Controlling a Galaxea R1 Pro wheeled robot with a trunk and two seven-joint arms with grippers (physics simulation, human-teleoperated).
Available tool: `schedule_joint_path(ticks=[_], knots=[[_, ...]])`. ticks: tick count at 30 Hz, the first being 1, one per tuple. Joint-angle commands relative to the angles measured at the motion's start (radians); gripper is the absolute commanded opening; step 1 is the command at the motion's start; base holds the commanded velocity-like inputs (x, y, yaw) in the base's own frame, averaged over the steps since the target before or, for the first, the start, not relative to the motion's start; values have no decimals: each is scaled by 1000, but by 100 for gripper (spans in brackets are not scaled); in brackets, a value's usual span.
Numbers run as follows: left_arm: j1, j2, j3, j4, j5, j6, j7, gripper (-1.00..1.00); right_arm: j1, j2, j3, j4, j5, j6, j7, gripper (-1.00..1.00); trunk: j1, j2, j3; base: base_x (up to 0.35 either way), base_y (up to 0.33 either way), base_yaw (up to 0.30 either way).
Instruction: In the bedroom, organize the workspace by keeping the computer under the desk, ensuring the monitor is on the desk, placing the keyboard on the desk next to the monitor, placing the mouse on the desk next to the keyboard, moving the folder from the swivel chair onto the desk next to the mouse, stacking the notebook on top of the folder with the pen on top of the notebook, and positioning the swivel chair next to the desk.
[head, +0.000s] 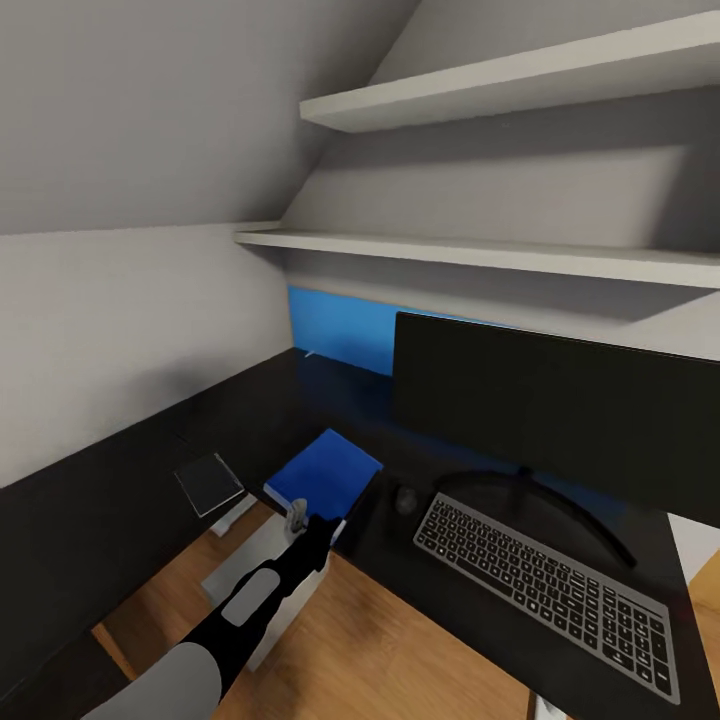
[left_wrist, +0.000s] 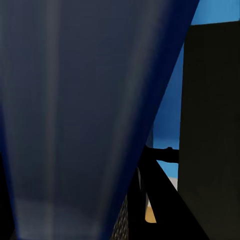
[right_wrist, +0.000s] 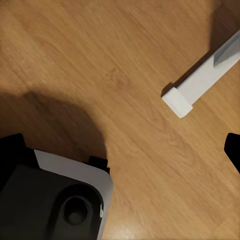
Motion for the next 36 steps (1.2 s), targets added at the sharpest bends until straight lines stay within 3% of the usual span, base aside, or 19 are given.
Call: schedule_joint_path(ticks=[1, 12, 20, 36], knots=[[-1, 1, -3, -1, 11, 3, -5, -100, 0, -1, 4, -2, -10, -1, -7, 100, 0, -1, -1, 2, -1, 0], [14, 7, -4, -13, 0, 5, -102, -100, 0, -1, 5, -2, -10, -1, -8, 100, 0, -1, -1, 0, 0, -1], [16, 7, -4, -12, 1, 5, -100, -100, -1, -1, 5, -2, -10, -1, -8, 100, 0, -1, -1, 0, 0, -138], [22, 6, -3, -8, 6, 5, -99, -100, 0, -1, 4, -2, -10, -2, -8, 100, 0, -1, -1, 0, 0, -8]])
